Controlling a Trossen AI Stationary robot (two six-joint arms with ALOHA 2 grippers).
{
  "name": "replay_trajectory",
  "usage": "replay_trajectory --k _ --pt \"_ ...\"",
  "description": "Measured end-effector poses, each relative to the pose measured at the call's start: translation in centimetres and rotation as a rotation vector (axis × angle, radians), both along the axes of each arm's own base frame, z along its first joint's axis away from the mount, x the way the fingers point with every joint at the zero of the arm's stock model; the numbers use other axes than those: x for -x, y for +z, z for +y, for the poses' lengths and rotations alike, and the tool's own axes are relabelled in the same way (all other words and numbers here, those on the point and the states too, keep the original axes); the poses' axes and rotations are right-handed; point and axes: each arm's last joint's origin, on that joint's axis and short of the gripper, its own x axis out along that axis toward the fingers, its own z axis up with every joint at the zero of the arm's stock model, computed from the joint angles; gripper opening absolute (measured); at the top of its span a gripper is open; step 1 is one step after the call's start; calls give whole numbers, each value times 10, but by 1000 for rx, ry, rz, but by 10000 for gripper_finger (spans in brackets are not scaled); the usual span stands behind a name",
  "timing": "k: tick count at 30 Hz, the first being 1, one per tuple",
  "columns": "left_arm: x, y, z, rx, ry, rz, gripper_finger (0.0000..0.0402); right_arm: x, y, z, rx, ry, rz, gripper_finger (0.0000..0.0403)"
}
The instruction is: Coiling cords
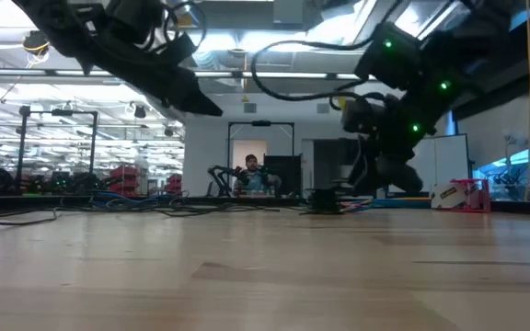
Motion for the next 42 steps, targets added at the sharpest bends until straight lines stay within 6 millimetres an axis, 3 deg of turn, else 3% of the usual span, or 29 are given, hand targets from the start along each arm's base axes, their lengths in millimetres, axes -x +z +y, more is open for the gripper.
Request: replay_trajectory --k 10,17,21,26,28,32,42 --pt "-4 -5 1 -18 -9 22 148 -12 -24 -2 191 193 25 161" --pt "-4 -5 1 -13 -8 16 148 -16 -24 -3 284 230 43 156" --pt "-4 -5 1 -13 -7 17 148 -16 -24 -3 284 232 45 116" --pt "-4 -5 1 -12 -7 15 148 -17 -24 -3 294 224 45 29" --pt "-4 -5 1 -12 -7 14 148 -18 -22 -3 304 213 29 11" --pt "-5 -5 -1 -13 -15 19 148 -23 -17 -3 270 184 -50 23" --pt "-14 -6 -30 32 -226 6 148 -58 28 4 -56 297 -400 14"
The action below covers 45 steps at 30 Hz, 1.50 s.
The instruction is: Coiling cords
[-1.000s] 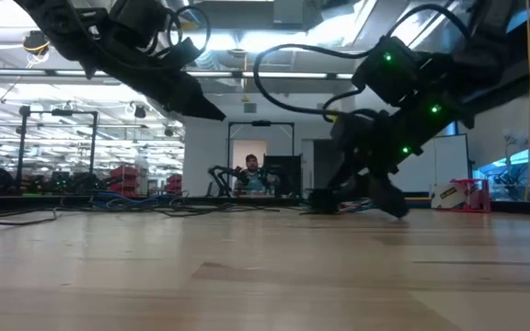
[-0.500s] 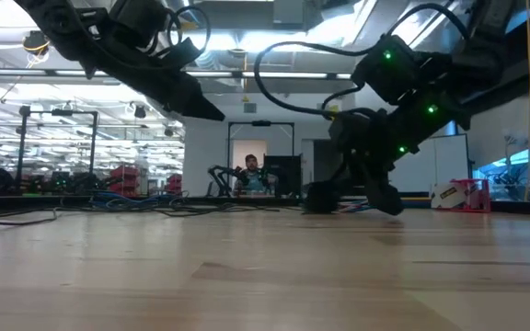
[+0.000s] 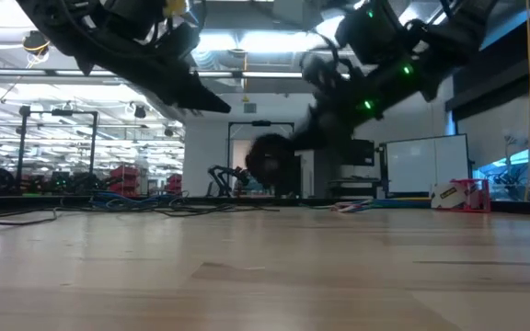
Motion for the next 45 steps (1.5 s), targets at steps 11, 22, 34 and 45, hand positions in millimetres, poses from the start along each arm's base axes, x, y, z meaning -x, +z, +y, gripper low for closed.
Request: replay_trajectory --k 11,22,34,45 --pt "0 -8 -16 103 -58 51 148 -22 -6 2 -141 65 -25 11" --pt "-20 -44 -16 176 -75 131 148 -39 -28 2 -190 46 10 12" --pt "-26 -55 -16 171 -92 148 111 -39 -29 2 -188 47 16 14" --pt "-27 -59 -14 185 -134 152 6 -39 -28 2 -195 47 9 14"
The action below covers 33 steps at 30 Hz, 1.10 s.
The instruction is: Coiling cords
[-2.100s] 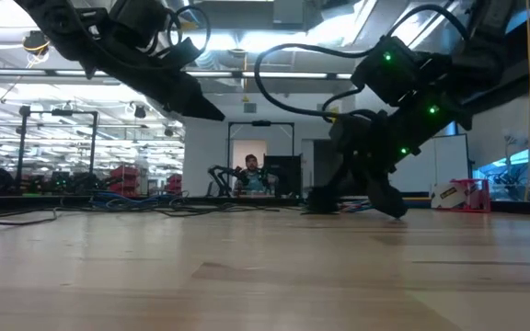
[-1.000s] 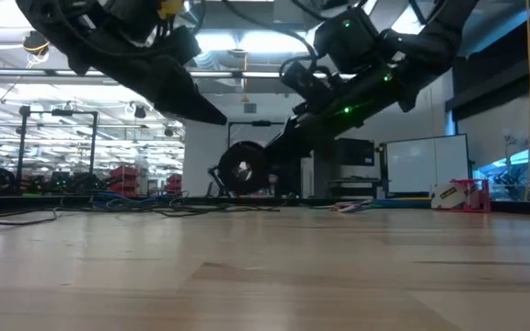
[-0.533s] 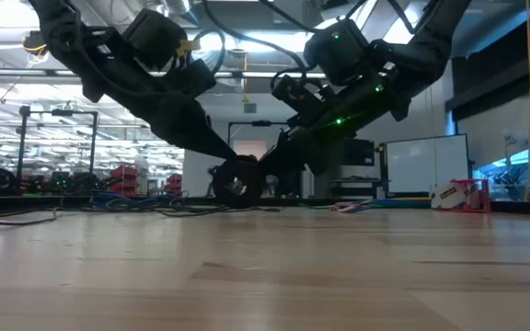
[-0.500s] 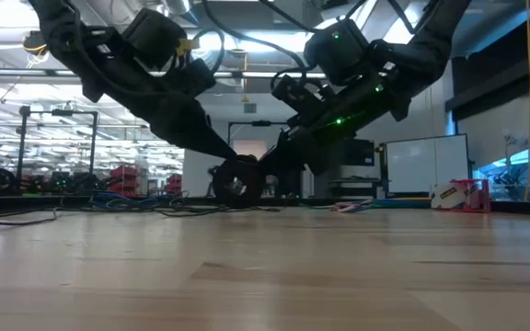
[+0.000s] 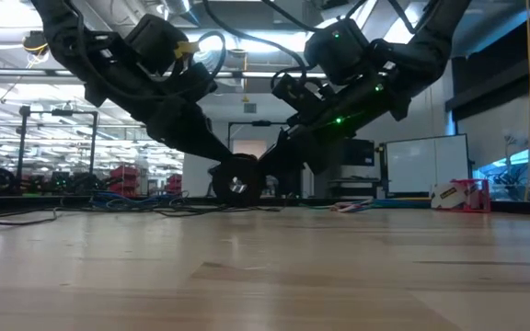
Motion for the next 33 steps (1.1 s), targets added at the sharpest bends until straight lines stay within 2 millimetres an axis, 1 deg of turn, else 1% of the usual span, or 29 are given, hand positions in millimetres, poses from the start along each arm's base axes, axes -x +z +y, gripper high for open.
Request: replay_trajectory --k 6,33 --pt "1 -1 2 4 8 7 3 0 0 0 0 0 1 14" --pt "0 0 -1 30 16 -9 2 0 -1 0 1 -3 7 15"
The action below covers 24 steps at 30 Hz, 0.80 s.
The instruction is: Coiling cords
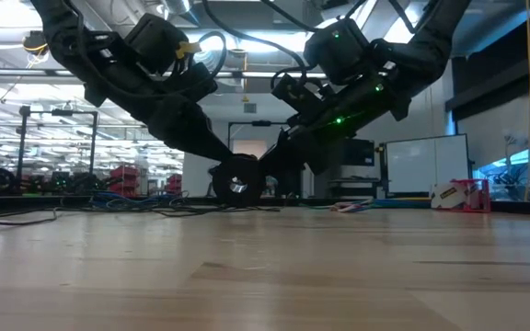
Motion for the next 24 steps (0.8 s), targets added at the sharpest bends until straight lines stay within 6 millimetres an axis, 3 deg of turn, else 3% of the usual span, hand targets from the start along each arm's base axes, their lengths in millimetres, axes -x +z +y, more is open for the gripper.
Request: replay_trajectory --k 17,24 --pt "0 0 0 23 11 -6 1 0 1 0 2 13 -3 15" --pt "-2 6 0 16 12 -49 1 16 40 1 42 6 34 15"
